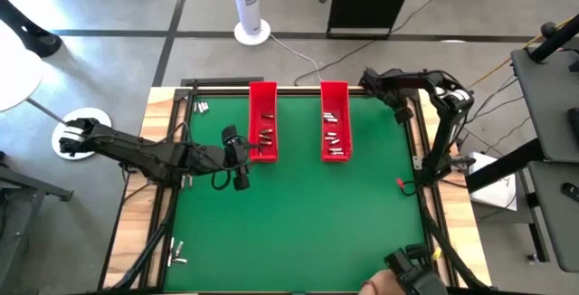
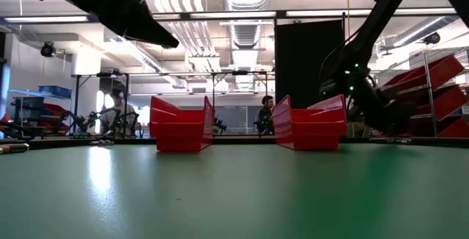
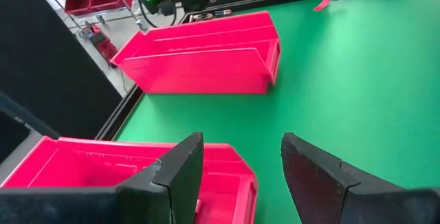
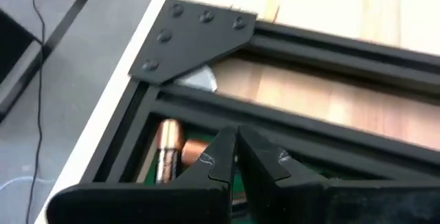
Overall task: Sort batteries
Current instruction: Put the brown battery into the left red bin
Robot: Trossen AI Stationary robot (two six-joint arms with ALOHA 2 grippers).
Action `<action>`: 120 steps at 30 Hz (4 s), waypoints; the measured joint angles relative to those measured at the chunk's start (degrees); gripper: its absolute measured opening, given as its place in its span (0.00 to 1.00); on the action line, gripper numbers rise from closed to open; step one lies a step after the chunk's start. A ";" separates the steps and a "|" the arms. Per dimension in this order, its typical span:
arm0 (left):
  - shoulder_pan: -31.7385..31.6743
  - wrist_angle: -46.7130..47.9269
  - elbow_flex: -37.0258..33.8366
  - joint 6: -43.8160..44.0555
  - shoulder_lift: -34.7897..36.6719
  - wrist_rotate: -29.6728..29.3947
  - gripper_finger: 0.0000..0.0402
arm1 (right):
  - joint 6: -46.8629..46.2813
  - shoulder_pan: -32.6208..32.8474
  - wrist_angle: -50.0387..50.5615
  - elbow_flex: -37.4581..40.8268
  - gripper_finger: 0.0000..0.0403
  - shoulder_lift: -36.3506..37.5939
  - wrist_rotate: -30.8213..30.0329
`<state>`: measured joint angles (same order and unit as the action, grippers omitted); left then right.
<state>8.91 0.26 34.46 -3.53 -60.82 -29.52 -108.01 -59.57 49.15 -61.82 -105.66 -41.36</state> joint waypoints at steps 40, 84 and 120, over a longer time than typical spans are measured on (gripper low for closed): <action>-0.15 4.41 -1.25 4.68 1.18 -1.49 0.44 | 7.78 1.09 5.06 -9.55 0.03 -3.60 6.13; -0.46 -0.70 -2.58 5.11 2.56 -2.49 0.44 | 58.81 4.07 -15.93 -3.36 0.03 9.79 31.02; 0.39 -35.13 -1.38 11.58 -1.73 -3.01 0.44 | 85.59 5.35 -41.27 20.65 0.10 19.03 44.60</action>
<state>9.30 -34.87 33.08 8.05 -62.54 -32.53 -22.41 -54.22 7.89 -41.17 -86.64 3.24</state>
